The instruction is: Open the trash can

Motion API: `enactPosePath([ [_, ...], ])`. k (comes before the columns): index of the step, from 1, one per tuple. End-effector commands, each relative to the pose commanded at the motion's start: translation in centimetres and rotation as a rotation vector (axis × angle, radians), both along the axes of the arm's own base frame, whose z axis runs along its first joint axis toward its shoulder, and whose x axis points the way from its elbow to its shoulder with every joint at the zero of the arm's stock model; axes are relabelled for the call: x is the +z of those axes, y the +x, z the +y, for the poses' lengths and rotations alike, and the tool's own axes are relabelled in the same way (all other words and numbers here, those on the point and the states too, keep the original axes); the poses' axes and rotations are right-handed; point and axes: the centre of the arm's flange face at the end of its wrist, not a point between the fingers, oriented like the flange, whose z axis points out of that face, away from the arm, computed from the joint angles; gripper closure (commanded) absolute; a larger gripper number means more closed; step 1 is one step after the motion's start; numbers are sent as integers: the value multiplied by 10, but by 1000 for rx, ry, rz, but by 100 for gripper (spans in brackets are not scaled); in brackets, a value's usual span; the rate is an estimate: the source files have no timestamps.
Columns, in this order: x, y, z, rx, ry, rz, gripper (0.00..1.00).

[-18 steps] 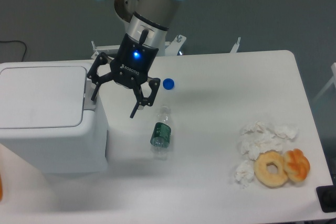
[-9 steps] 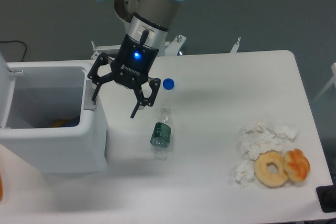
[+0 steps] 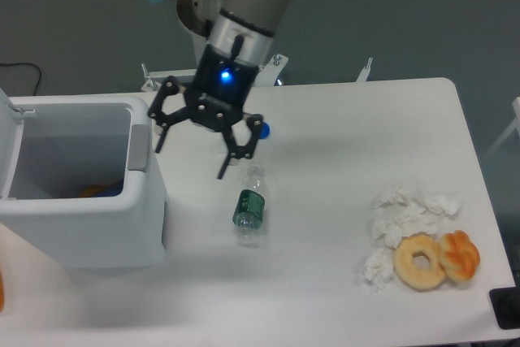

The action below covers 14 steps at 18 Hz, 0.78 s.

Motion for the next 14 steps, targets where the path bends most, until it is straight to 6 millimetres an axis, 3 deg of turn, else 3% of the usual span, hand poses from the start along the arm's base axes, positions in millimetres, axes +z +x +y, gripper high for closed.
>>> enactPosePath([
  [4,1,-20,-3,42,-55,69,0],
  [8,-11,-35,-10,-16,-194,272,0],
  [14,-15,-39,-14,-40,-268,359,0],
])
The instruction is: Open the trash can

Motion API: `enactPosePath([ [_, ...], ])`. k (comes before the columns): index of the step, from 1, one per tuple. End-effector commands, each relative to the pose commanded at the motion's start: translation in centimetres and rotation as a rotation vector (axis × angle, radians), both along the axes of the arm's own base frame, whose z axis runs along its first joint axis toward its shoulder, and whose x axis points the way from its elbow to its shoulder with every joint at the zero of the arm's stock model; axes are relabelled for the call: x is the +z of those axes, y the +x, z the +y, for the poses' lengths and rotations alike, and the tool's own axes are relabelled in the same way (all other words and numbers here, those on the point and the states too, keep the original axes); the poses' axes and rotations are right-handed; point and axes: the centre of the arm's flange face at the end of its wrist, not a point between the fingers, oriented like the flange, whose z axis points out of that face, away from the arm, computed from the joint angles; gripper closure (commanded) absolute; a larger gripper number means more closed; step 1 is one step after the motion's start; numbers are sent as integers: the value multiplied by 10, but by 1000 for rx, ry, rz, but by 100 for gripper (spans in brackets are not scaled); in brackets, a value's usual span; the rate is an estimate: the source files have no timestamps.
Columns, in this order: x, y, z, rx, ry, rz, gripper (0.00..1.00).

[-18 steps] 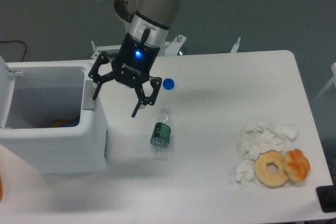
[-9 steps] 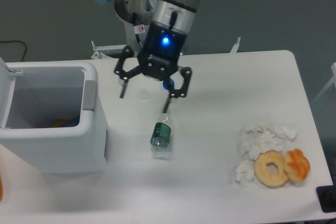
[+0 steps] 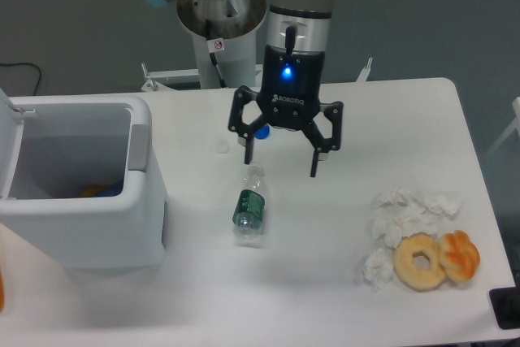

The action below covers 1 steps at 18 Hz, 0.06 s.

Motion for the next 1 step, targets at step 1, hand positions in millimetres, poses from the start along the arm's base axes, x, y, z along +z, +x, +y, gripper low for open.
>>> enactPosePath([
  [1,-1,0,0,-9,-3,5,0],
])
